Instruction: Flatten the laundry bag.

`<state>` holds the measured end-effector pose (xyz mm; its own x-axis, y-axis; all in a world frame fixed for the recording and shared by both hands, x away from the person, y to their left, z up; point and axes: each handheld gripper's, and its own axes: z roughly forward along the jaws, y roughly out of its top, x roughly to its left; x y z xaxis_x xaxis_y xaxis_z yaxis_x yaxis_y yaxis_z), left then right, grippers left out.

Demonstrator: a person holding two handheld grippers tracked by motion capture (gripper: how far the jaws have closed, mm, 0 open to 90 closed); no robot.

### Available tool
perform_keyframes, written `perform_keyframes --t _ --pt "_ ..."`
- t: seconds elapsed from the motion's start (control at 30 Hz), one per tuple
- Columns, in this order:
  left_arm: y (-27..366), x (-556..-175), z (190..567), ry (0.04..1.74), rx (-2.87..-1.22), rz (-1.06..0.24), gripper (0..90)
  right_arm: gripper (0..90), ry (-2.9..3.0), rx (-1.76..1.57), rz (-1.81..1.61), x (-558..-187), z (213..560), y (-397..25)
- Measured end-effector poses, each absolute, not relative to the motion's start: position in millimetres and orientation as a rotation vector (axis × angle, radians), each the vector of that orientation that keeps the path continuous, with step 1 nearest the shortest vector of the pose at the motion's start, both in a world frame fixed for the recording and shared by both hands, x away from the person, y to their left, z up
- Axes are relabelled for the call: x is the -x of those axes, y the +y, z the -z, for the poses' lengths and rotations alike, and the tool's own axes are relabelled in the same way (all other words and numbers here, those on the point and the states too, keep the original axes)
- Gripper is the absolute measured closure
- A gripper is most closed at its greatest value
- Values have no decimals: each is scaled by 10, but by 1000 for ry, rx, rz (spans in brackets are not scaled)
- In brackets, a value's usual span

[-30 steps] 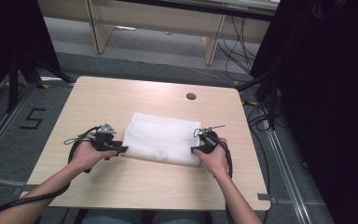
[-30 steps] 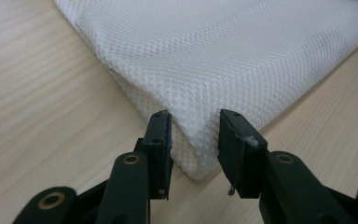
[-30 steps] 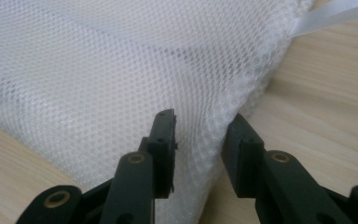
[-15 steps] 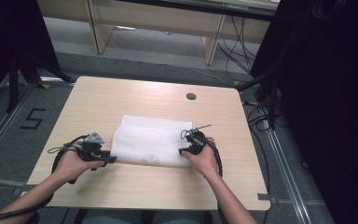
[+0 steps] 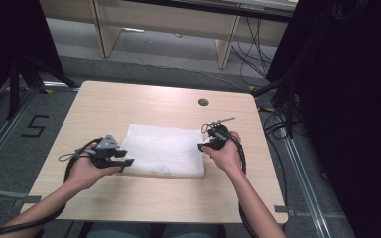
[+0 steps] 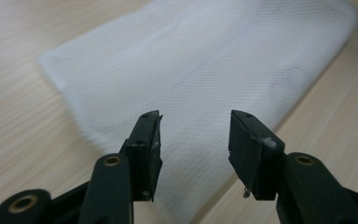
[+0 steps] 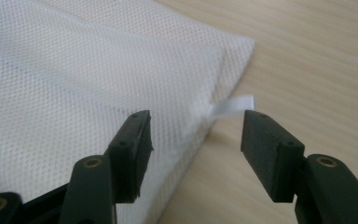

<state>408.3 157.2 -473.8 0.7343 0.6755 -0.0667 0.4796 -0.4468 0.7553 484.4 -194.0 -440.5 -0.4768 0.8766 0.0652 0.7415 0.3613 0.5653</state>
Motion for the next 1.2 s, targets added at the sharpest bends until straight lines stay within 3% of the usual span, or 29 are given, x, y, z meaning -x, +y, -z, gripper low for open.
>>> perform_keyframes --t 0.2,0.5,0.63,0.8,0.93,1.2 --pt "1252 -4153 4853 822 -2198 -248 517 418 2422 -1388 -765 -5139 4556 -1737" --pt "1229 -4182 4997 842 -2265 -217 545 429 2428 -1374 -696 -5376 4766 -1600" --pt "1219 -4172 5035 849 -2279 -213 544 493 2457 -1393 -667 -5390 4855 -1578" --pt "1222 -4178 5043 848 -2274 -213 546 701 2498 -1319 -672 -5367 4855 -1556" --pt "1223 -4180 5042 837 -2288 -221 549 781 2519 -1284 -652 -5345 4856 -1513" --pt "1219 -4178 5056 847 -2264 -229 562 813 2538 -1176 -607 -5273 4727 -1447"
